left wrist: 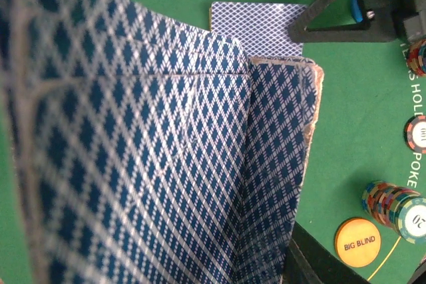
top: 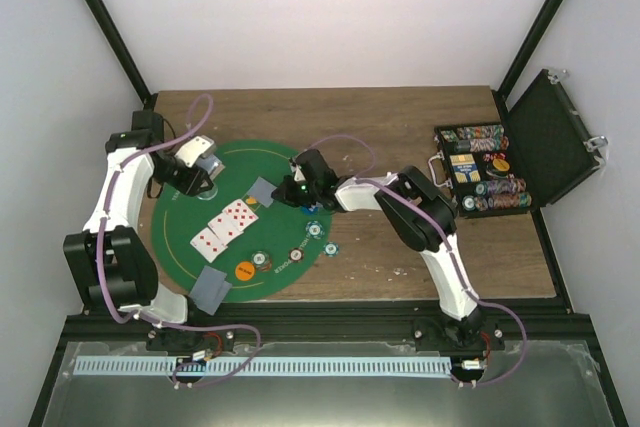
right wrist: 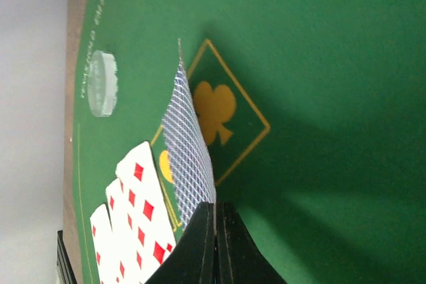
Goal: Distribute texas hold em gaming equipment
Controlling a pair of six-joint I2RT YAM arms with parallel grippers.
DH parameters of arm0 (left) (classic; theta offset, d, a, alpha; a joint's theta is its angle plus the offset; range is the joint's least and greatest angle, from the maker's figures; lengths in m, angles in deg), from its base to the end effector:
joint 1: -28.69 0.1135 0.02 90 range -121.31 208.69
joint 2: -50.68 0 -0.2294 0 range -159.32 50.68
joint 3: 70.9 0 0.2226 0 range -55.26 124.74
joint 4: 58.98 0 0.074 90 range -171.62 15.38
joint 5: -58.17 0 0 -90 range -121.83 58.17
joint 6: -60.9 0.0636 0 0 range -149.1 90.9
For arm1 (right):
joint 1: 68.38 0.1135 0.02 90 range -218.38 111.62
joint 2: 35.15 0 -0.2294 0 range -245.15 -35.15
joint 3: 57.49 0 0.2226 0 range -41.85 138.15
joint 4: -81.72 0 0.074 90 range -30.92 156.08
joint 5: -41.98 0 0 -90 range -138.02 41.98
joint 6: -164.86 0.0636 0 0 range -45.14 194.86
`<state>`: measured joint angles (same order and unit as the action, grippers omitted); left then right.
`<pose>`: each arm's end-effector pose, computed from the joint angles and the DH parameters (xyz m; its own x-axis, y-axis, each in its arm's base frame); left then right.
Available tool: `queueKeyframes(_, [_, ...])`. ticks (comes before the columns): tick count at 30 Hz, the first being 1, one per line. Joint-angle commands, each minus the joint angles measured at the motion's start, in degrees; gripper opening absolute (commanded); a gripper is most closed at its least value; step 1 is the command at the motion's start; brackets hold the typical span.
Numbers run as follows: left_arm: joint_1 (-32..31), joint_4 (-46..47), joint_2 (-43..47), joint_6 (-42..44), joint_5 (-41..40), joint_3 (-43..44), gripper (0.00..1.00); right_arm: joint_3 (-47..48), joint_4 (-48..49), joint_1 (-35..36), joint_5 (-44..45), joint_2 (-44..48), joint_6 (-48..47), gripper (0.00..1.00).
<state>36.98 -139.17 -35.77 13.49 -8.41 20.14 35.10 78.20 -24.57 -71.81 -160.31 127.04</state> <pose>0.2615 0.0126 0.2321 -0.7290 0.5213 -0.4436 0.6232 0.7735 -0.1151 0.3045 0.3276 0.1033 -0.9469 0.0933 -0.3078 -0.1969 0.5887 0.7840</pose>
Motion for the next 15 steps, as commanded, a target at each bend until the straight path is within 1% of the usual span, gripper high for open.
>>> queueKeyframes(1, [0.4,0.8,1.7,0.9,0.9,-0.7,0.38,1.9,1.1,0.9,-0.1,-2.0,4.6,0.01])
queueKeyframes(4, [0.4,0.8,1.6,0.9,0.9,-0.5,0.38,2.0,1.6,1.1,-1.0,-2.8,6.2,0.01])
queueKeyframes(10, [0.4,0.6,1.6,0.9,0.9,0.1,0.38,3.1,1.4,1.7,-1.9,-3.8,6.3,0.01])
queueKeyframes(15, [0.4,0.3,1.3,1.1,0.9,0.3,0.38,3.1,1.9,2.2,-2.6,-4.0,7.0,0.03])
